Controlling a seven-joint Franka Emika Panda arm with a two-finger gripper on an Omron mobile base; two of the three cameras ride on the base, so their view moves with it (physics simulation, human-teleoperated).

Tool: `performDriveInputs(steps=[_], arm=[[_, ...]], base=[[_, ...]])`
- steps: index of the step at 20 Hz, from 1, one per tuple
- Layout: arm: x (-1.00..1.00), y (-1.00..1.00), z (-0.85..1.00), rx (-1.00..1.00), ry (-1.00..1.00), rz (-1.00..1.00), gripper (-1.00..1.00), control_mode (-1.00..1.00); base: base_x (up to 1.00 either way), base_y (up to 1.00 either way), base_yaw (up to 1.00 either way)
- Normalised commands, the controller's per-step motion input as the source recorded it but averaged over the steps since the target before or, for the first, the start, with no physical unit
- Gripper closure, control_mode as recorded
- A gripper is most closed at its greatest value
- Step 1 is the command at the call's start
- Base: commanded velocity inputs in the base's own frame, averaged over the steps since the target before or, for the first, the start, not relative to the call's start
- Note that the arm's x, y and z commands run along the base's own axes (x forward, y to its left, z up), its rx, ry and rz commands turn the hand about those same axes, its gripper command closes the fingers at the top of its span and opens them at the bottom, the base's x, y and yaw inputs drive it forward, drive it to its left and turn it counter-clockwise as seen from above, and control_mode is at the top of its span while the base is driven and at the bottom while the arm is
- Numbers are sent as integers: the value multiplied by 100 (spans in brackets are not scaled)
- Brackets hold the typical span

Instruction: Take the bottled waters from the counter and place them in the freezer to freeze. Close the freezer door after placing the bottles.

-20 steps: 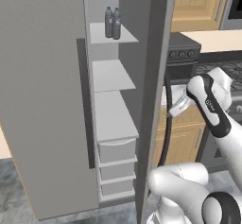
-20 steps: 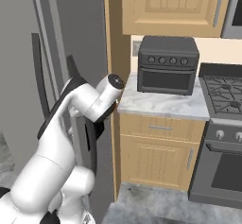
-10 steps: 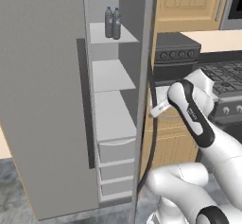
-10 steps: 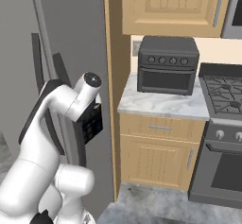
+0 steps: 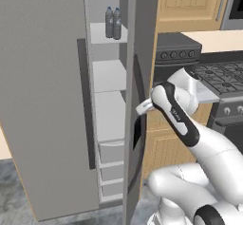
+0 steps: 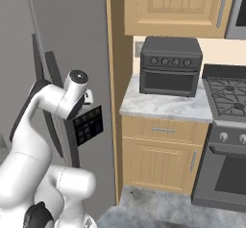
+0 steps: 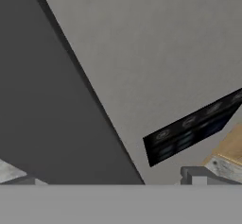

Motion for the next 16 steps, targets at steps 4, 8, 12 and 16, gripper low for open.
performDriveInputs(steps=[4,8,12,16], arm=[[40,23,0,-1,1,-12,-100,-100],[19,0,0,0,0,-5,-100,-100],[22,0,0,0,1,-3,-100,-100],[28,0,0,0,4,-4,-100,-100]], base=[[0,0,0],[0,0,0],[0,0,0],[0,0,0]])
